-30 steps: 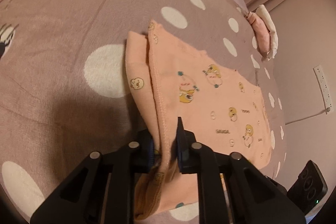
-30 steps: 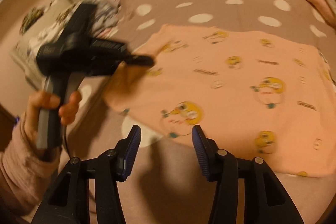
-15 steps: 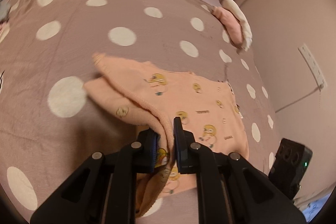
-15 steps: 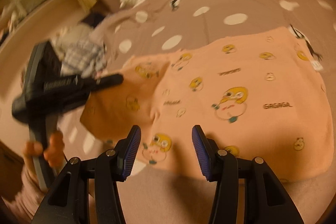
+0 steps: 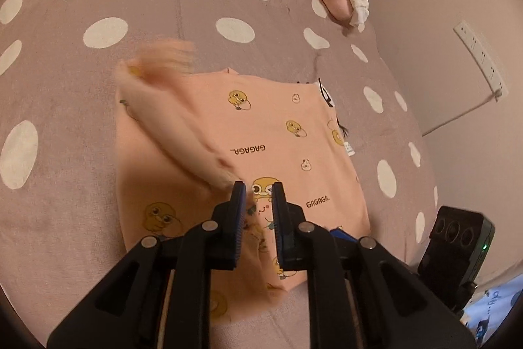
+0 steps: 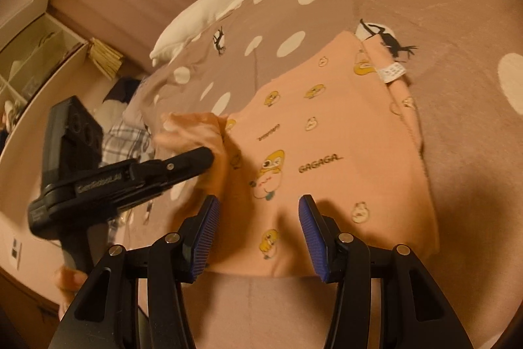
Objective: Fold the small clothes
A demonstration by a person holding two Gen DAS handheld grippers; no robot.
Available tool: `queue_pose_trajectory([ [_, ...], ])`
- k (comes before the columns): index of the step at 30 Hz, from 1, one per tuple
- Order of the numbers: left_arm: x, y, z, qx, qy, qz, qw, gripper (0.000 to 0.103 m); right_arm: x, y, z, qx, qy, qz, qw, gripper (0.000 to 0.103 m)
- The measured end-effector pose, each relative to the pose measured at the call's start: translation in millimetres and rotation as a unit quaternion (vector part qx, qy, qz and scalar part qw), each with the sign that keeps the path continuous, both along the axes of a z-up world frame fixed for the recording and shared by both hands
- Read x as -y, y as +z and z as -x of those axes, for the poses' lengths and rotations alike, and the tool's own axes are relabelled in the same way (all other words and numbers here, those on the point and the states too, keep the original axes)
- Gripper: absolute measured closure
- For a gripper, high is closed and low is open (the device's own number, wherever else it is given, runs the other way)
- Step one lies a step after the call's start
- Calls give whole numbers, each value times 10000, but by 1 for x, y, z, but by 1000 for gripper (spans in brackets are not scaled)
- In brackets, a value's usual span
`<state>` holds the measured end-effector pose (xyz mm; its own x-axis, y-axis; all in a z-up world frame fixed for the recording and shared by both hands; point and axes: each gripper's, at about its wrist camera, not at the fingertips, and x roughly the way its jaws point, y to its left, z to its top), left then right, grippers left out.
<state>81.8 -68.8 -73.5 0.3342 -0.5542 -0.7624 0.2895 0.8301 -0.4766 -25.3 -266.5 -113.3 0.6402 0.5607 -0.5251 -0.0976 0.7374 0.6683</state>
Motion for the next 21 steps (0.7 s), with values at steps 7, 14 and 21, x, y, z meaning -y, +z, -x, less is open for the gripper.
queue_pose_trajectory([
  [7, -24, 23, 14, 154, -36, 421, 9990, 78, 2, -5, -4, -55, 46, -206, 9998, 52],
  [14, -81, 6, 42, -42, 647, 651, 9958, 51, 1, -10, -10, -165, 225, -306, 9991, 43],
  [21, -123, -30, 74, -469, 1221, 988, 9865, 45, -6, -11, -27, -232, 445, -339, 9982, 43],
])
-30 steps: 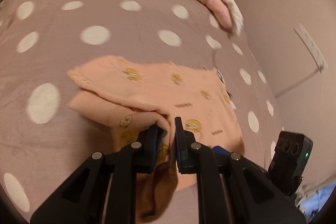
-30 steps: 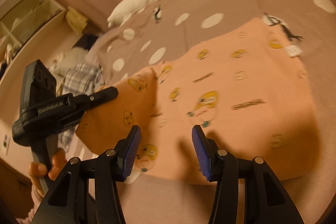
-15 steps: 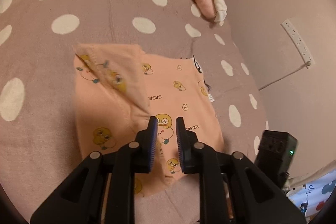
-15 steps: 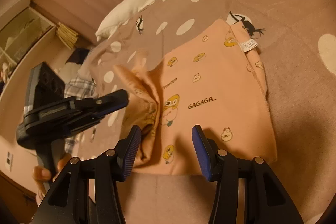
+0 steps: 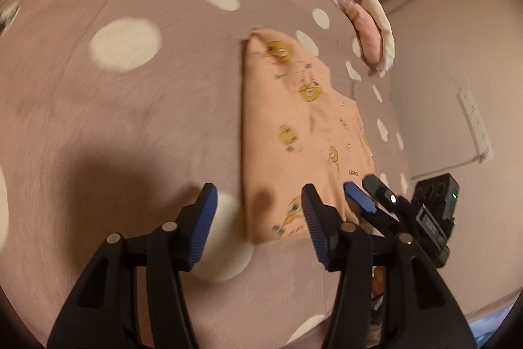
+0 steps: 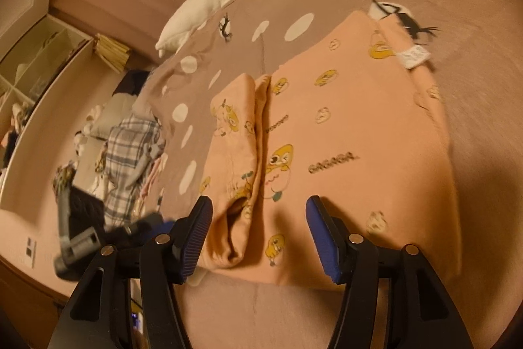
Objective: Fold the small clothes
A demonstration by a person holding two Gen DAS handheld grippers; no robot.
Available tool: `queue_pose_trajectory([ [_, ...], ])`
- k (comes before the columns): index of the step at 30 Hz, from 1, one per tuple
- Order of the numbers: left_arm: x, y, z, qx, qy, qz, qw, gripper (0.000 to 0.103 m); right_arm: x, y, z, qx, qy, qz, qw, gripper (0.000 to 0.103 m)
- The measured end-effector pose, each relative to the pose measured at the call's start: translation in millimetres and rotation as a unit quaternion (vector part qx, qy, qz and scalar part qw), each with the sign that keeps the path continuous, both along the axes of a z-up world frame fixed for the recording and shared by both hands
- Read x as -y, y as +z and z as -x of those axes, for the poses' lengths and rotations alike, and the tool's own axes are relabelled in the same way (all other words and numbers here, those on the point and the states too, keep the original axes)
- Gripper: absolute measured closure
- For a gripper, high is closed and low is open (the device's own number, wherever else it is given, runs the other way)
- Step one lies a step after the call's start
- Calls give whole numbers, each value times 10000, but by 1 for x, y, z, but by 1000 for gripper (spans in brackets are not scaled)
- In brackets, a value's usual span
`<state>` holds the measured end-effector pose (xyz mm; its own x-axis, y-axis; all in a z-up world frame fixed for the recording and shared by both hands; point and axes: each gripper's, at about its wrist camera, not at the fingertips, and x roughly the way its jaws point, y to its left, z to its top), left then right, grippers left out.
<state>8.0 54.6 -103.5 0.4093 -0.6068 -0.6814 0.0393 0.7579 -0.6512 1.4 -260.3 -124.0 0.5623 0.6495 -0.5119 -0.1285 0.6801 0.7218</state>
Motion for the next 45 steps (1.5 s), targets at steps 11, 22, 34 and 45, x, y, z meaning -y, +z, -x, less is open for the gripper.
queue_pose_trajectory([
  [11, -28, -9, 24, -42, 278, 135, 9995, 33, -24, -3, -42, -319, 357, -16, 9989, 40],
  [22, -32, -12, 27, -50, 208, 387, 9990, 33, -34, -7, -66, -563, 408, -211, 9974, 40],
  [34, -8, -1, 23, 161, -33, -148, 9998, 33, -38, -8, -68, -364, 368, 349, 9980, 82],
  [45, 0, -4, 22, 139, -109, -226, 9996, 33, -42, 11, -63, 124, 335, 481, 9982, 93],
])
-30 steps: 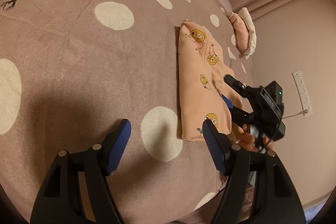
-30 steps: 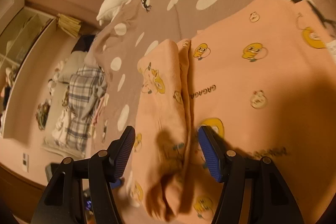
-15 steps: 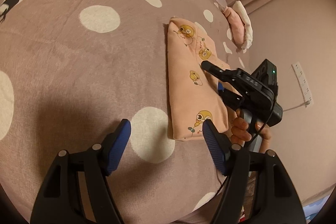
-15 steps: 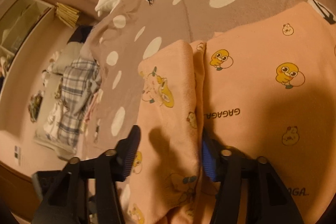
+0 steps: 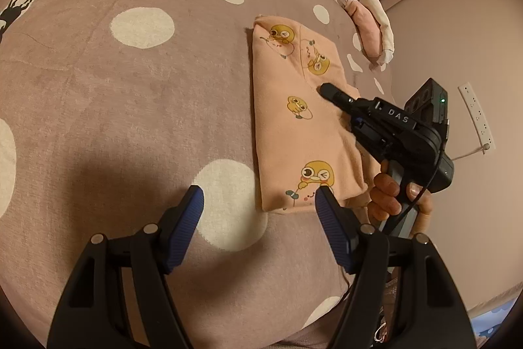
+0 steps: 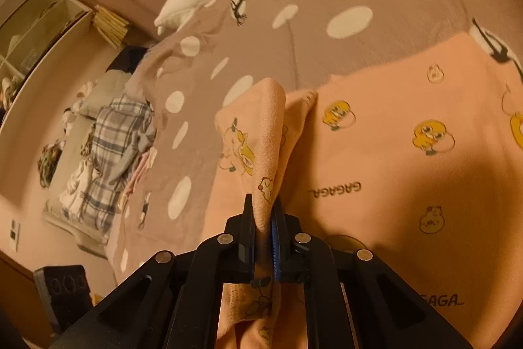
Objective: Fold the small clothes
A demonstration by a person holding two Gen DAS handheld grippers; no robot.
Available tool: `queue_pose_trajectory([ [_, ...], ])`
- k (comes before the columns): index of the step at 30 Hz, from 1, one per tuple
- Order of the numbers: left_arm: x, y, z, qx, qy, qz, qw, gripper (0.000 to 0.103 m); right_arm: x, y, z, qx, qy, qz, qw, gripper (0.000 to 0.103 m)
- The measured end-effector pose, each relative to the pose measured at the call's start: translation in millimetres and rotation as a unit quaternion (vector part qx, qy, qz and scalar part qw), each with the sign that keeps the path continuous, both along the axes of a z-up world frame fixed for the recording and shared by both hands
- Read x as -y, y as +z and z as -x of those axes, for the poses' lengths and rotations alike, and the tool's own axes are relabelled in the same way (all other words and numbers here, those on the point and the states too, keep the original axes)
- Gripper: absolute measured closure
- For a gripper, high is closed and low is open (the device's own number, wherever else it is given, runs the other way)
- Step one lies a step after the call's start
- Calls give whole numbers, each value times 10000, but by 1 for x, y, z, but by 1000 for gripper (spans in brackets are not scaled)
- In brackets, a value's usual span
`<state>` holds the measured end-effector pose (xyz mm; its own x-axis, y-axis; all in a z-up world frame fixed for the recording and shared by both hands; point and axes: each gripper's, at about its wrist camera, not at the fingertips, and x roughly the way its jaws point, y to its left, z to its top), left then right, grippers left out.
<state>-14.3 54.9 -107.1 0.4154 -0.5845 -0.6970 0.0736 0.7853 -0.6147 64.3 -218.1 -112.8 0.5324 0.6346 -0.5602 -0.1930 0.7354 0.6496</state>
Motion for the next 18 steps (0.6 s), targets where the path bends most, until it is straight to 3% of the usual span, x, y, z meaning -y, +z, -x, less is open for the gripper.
queue_pose_trajectory([
  [18, 5, 0, 1, -18, -34, -69, 10000, 32, 25, 28, 7, 515, -200, -120, 9984, 94],
])
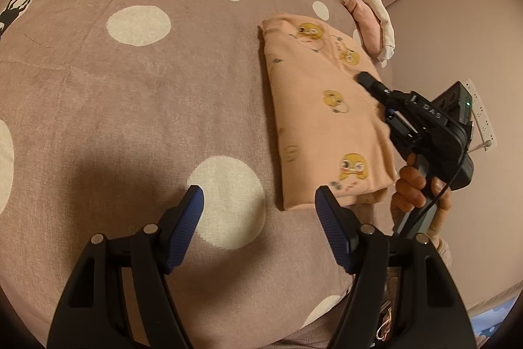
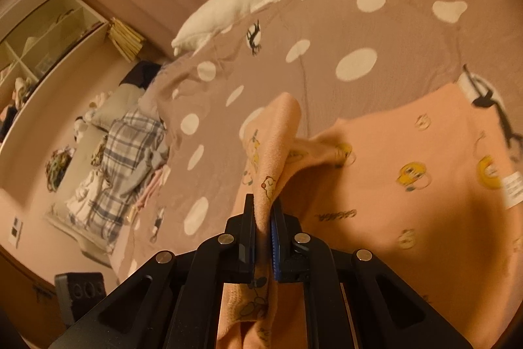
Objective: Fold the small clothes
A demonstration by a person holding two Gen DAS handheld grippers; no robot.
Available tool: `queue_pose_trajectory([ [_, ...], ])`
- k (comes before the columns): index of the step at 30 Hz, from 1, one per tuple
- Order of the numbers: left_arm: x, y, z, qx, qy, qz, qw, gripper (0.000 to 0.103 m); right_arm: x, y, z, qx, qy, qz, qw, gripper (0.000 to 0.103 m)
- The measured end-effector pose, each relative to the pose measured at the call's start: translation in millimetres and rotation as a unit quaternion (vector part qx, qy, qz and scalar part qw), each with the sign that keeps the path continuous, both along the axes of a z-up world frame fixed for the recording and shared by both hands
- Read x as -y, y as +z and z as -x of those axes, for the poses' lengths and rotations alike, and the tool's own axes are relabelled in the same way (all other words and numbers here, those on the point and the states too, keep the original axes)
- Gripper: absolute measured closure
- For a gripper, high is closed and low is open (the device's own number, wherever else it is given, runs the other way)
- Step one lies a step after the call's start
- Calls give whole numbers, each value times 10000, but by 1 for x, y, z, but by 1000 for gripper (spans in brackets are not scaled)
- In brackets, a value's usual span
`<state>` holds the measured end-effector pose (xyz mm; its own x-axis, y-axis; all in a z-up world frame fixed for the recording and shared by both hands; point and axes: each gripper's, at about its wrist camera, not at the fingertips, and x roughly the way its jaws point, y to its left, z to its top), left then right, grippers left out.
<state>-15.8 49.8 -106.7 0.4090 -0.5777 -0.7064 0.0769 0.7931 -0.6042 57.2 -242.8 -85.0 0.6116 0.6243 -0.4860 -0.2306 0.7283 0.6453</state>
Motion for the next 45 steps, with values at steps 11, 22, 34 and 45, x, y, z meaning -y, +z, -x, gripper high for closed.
queue_pose_trajectory([
  [11, 24, 2, -8, 41, -255, -182, 9995, 33, 54, 3, 16, 119, -568, 23, 9983, 94],
  [22, 79, 25, -30, 463, -805, -469, 9946, 32, 80, -31, 20, -459, -773, 121, 9959, 94],
  [34, 140, 10, -43, 425, -1446, -909, 9844, 32, 96, -40, -5, -876, -742, -473, 9923, 77],
  [45, 149, 5, -46, 456, -1515, -1132, 9809, 32, 86, -18, -6, -536, -508, 171, 9971, 93],
])
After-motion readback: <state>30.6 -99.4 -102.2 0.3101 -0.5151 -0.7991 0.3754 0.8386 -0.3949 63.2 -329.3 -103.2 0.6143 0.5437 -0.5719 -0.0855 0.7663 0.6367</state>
